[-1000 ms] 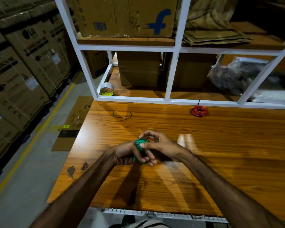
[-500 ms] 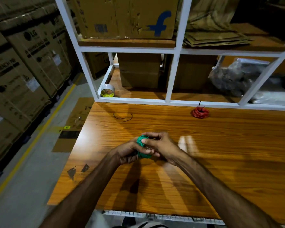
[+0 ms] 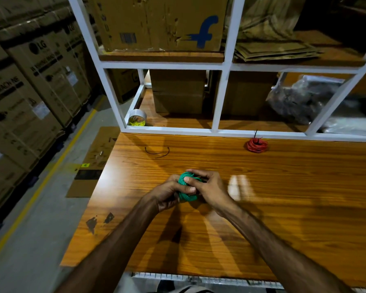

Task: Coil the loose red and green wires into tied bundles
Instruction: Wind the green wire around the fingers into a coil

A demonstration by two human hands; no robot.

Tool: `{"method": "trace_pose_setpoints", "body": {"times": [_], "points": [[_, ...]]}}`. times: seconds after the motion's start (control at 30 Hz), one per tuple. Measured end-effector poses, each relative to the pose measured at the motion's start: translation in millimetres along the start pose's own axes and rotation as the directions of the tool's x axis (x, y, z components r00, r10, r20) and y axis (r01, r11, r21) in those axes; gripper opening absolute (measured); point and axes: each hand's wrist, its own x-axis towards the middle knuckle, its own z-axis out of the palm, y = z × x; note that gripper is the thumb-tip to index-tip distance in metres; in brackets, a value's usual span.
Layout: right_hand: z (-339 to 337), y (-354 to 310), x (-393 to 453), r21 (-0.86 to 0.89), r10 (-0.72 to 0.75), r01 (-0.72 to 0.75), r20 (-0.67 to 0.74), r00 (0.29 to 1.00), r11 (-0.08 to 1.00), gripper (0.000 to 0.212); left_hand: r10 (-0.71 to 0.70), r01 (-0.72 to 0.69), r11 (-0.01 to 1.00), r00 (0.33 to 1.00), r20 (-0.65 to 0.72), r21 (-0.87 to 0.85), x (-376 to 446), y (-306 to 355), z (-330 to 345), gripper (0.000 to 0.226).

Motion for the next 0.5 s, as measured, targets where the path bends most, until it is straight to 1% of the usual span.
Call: {"method": "trace_pose_setpoints", "body": {"times": [0.1, 0.2, 0.27, 0.33, 0.4, 0.43, 0.5], "points": [[-1, 2, 2, 0.040, 0.003, -0.001, -0.051, 0.999, 0.999, 0.029, 0.071, -0.064, 0.996, 0.988, -0.139, 0.056, 4, -6, 3, 0.026], [-1, 1, 4, 0.104, 0.016, -0.008, -0.084, 0.996, 0.995, 0.029, 0.176, -0.164, 0.984, 0.951, -0.255, 0.067, 9, -12, 6, 0.031], [-2, -2, 4, 0.144, 0.025, -0.008, -0.112, 0.993, 0.989, 0.028, 0.232, -0.225, 0.972, 0.916, -0.327, 0.059, 10, -14, 7, 0.030], [-3, -1, 6, 0.181, 0.038, -0.012, -0.141, 0.989, 0.983, 0.026, 0.269, -0.263, 0.962, 0.889, -0.371, 0.068, 10, -17, 8, 0.034], [-4, 1, 8, 0.242, 0.059, -0.019, -0.158, 0.986, 0.970, 0.017, 0.306, -0.297, 0.951, 0.863, -0.403, 0.087, 7, -20, 10, 0.041], [-4, 2, 8, 0.266, 0.067, -0.023, -0.159, 0.985, 0.964, 0.013, 0.326, -0.306, 0.945, 0.845, -0.424, 0.118, 6, -22, 11, 0.043], [-2, 4, 7, 0.298, 0.079, -0.029, -0.159, 0.984, 0.954, 0.014, 0.378, -0.317, 0.926, 0.802, -0.463, 0.207, 5, -24, 15, 0.039]]}}
